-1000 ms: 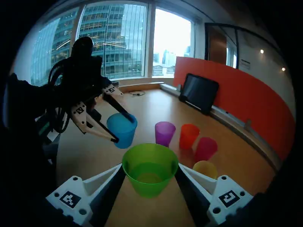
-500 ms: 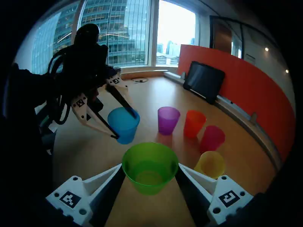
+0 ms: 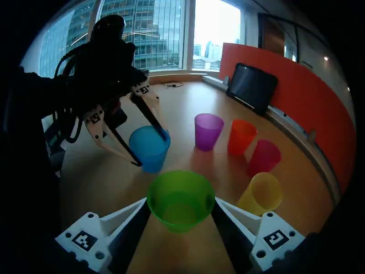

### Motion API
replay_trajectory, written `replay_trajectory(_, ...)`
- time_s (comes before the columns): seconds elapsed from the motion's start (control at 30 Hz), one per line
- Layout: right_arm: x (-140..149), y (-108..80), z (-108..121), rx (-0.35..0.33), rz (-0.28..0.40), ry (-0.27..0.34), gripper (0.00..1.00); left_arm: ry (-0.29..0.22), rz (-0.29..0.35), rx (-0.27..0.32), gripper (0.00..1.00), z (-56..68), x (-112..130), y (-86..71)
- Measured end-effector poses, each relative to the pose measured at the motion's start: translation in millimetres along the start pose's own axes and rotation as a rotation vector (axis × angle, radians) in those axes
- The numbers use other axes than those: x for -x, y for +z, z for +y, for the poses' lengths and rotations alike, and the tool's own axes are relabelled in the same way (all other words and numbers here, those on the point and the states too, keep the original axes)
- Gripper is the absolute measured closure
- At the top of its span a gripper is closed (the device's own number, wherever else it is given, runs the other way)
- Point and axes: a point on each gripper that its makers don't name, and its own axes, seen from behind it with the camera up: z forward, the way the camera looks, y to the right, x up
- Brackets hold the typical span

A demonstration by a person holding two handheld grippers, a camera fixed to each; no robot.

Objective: Pour water

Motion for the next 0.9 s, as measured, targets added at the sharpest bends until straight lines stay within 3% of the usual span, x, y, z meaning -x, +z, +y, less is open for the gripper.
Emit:
replay_trajectory(0.57, 17.2, 10.9, 1.2, 0.012, -0.035, -0.01, 0.1, -0.038, 0.0, 0.018, 0.11, 0.5, 8.6, 5.0)
replay_trajectory(0.9, 19.1, 8.3, -0.5, 0.016, -0.036, 0.001, 0.09, -0.04, -0.015, 0.025, 0.11, 2.0, 12.9, 4.6)
